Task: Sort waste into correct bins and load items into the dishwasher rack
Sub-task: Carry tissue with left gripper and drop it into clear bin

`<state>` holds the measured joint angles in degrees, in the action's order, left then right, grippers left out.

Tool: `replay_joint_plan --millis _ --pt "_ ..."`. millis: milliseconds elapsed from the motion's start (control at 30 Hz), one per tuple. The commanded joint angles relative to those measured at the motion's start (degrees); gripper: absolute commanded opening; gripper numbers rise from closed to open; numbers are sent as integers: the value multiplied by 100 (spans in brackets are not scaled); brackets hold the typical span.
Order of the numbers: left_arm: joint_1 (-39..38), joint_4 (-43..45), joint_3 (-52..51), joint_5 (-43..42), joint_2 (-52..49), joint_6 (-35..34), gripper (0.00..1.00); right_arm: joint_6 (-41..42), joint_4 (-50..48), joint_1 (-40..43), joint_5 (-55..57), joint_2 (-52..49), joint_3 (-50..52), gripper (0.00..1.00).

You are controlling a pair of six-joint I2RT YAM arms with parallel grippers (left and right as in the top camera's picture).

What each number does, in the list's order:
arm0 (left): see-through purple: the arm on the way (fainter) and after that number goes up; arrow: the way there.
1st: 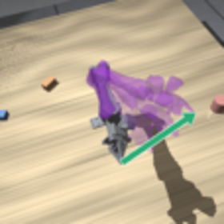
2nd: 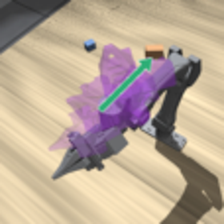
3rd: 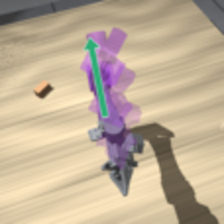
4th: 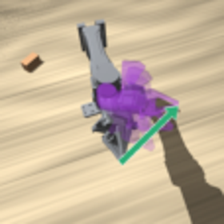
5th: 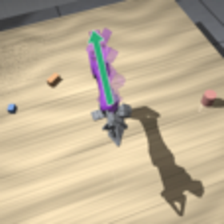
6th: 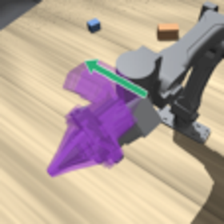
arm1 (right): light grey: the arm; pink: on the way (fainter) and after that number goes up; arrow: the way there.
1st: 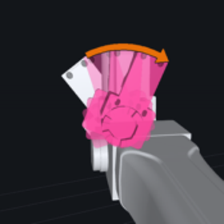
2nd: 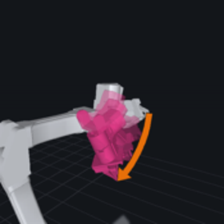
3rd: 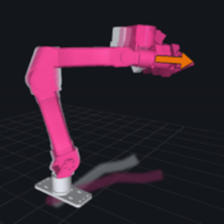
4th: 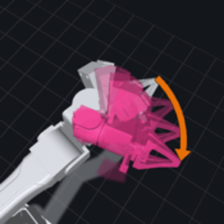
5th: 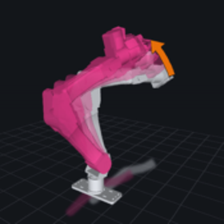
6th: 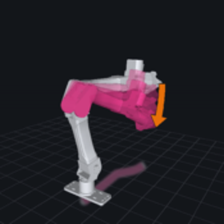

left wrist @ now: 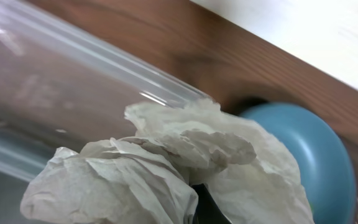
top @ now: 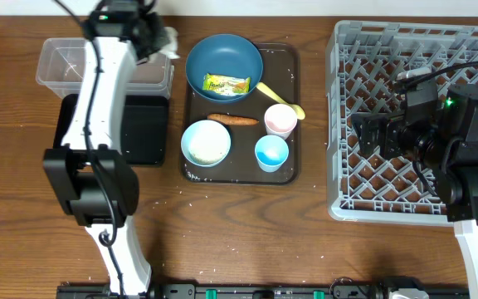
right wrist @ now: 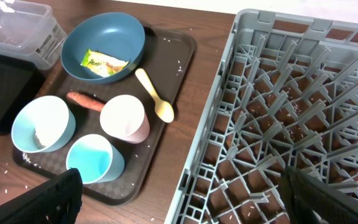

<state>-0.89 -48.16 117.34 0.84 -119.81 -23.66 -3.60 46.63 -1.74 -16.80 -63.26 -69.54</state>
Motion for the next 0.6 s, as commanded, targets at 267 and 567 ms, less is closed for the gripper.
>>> replay_joint_plan --millis 267,567 --pt "575 39 -190 179 -442 -216 6 -72 -4 22 -61 -2 -94 99" --pt "623 26 -197 179 -643 -216 59 -72 63 22 -61 -2 -94 99"
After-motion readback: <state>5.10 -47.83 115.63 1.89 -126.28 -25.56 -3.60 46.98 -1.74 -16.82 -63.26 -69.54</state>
